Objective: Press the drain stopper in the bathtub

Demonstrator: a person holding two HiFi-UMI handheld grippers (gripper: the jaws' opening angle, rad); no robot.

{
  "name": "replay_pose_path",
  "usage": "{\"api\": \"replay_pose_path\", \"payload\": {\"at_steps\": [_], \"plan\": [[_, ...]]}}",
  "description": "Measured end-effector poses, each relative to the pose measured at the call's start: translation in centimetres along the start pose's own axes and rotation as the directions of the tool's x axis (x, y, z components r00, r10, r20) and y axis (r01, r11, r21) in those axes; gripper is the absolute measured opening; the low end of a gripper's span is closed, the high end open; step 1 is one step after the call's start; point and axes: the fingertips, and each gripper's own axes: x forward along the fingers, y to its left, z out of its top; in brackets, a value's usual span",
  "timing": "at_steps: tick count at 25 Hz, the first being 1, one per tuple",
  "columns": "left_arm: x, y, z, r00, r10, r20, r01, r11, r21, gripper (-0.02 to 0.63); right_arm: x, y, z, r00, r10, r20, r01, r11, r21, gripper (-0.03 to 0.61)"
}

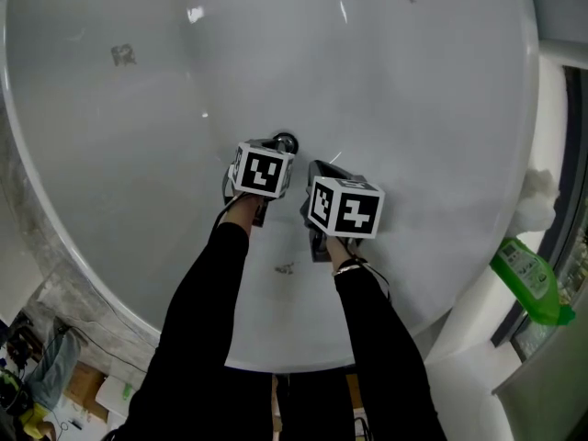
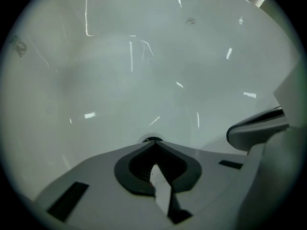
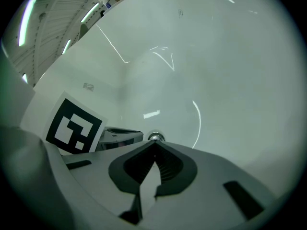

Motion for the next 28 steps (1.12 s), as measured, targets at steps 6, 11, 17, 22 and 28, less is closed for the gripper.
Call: {"api": "replay_pose_path", "payload": {"at_steps": [6, 11, 17, 22, 28], "plan": [[-2.2, -1.0, 0.4, 1.0, -0.013, 0.007, 0.013, 1.0, 0.012, 0.008, -1.7, 0.7, 0.4, 1.0, -0.002, 0.015, 0.002, 1.0, 0.002, -0.005], [-4.9, -2.0, 1.0, 0.999, -0.021, 0.031, 0.021, 0.999, 0.032, 0.008, -4.1, 1.8, 1.3, 0.999, -0.015, 0.037, 0.015, 1.0, -0.001, -0.005], [-8.4, -2.6, 1.9, 0.998, -0.013, 0.057, 0.011, 0.999, 0.037, 0.008, -6.3, 3.0, 1.8, 0.999, -0.015, 0.052, 0.016, 1.0, -0.013, -0.005], [-10.4, -3.2, 2.4, 0.996, -0.018, 0.084, 0.015, 0.999, 0.04, 0.008, -7.7, 3.8, 2.4, 0.998, -0.012, 0.067, 0.013, 1.0, -0.017, -0.005], [-13.6, -3.7, 3.3, 0.992, -0.031, 0.126, 0.028, 0.999, 0.026, 0.008, -9.6, 5.1, 2.9, 0.995, -0.008, 0.095, 0.011, 0.999, -0.034, -0.005]]}}
